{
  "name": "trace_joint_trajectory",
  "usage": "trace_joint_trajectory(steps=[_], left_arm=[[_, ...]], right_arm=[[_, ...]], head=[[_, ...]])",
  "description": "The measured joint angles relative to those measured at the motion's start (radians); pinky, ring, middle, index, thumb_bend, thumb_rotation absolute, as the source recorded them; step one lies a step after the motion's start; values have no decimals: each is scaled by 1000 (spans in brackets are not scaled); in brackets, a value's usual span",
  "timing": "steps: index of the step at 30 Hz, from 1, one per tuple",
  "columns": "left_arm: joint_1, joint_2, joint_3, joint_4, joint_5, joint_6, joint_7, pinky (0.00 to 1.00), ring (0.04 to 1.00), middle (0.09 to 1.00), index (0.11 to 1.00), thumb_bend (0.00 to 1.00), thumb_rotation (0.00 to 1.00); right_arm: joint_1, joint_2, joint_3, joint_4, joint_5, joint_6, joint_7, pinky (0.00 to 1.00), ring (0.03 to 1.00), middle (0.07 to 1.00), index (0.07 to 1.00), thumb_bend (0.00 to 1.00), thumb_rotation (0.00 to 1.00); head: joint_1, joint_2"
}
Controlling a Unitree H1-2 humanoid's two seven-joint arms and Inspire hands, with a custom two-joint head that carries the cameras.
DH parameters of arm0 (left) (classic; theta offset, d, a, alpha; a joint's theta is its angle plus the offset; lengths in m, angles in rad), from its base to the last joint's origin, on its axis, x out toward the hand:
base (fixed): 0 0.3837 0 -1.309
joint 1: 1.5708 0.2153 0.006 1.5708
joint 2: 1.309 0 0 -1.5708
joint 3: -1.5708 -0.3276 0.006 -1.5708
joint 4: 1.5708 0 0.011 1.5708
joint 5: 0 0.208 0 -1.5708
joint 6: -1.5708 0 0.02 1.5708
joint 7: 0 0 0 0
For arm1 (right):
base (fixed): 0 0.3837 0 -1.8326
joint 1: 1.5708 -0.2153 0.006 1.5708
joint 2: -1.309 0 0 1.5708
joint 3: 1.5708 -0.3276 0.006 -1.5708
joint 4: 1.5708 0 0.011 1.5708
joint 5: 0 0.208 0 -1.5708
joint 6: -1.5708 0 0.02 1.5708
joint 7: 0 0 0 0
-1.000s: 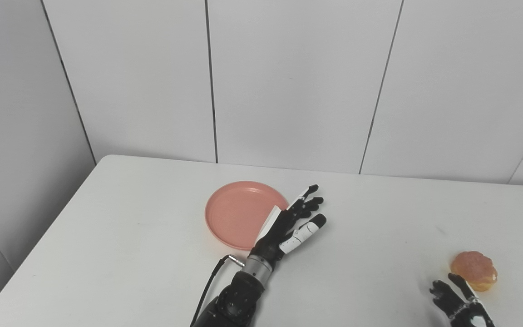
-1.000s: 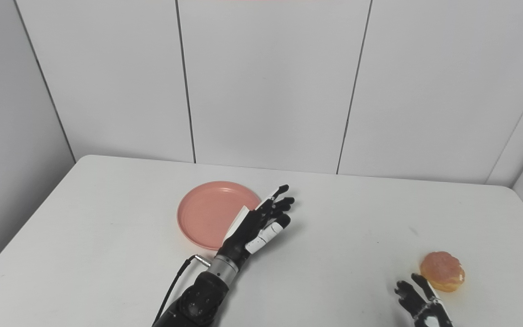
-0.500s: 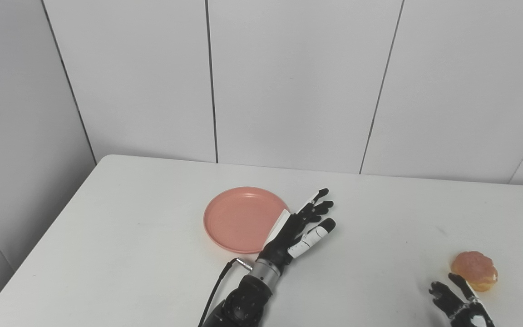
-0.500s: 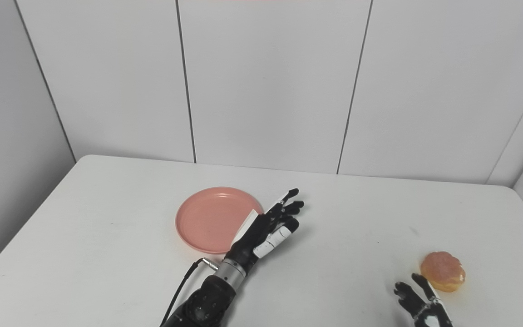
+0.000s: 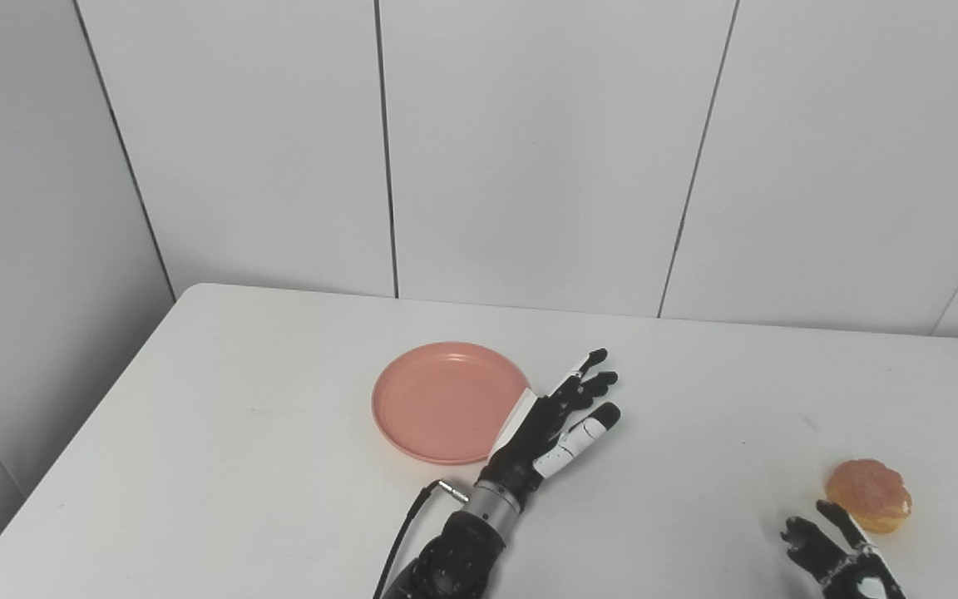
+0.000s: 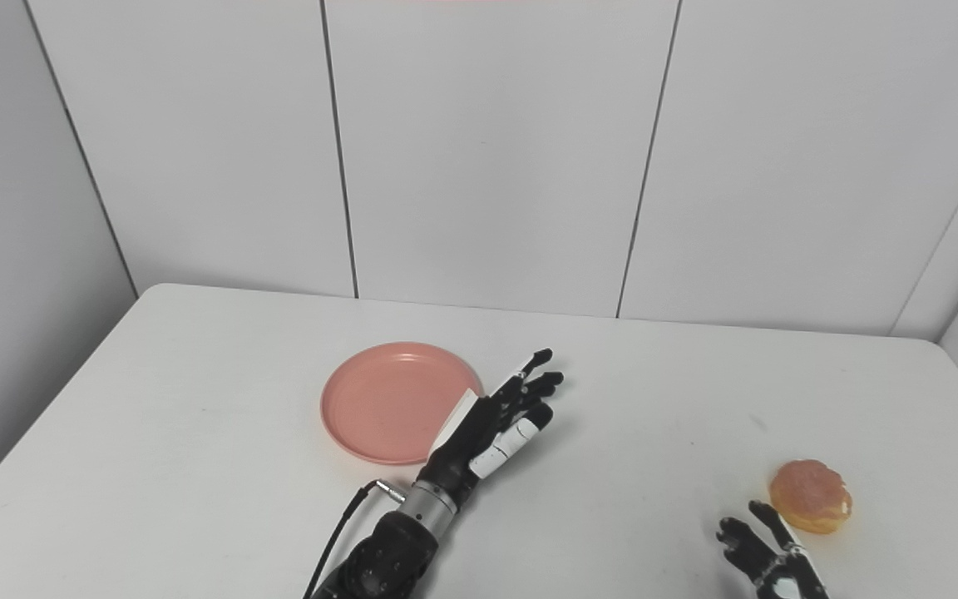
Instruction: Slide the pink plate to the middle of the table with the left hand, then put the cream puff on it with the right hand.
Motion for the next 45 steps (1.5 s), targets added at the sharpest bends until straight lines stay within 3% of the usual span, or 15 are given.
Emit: trace_joint_trajectory(steps=[5,9,15,21,26,33,37,45], left_arm=[[77,-26,7,-123,-92,48,-48,844,920,899,947,898,881],[112,-27,17,-234,-109,144,-58,822,892,892,938,858,886],[67,5,78,-339,-109,216,-42,812,887,886,931,884,902],[-13,111,171,-328,-139,250,-38,846,894,892,931,906,887],[-22,191,226,-330,-176,290,-39,861,903,904,937,904,871],[-19,249,243,-294,-172,281,-41,827,883,887,932,906,859],[-17,286,260,-215,-150,265,-22,828,883,891,928,820,831],[-21,347,280,-75,-115,244,39,836,882,885,908,876,828]], right_arm=[[0,-4,8,-5,-2,6,0,836,801,770,846,808,905],[-2,-5,11,-6,-9,6,0,849,812,770,850,798,906],[-2,-5,13,-6,-13,6,0,848,808,767,846,802,903],[-4,-6,17,-5,-13,6,0,837,802,763,847,782,898],[-4,-8,17,-5,-13,6,0,836,801,762,846,785,896],[-5,-10,23,-4,-15,6,0,849,808,756,835,795,890],[-5,-12,23,-4,-16,6,0,852,812,761,826,796,898],[-5,-15,25,-4,-28,6,0,844,814,769,817,807,904]], head=[[3,-3],[3,-5],[2,-5],[2,-3],[3,0],[6,5],[6,6],[9,11]])
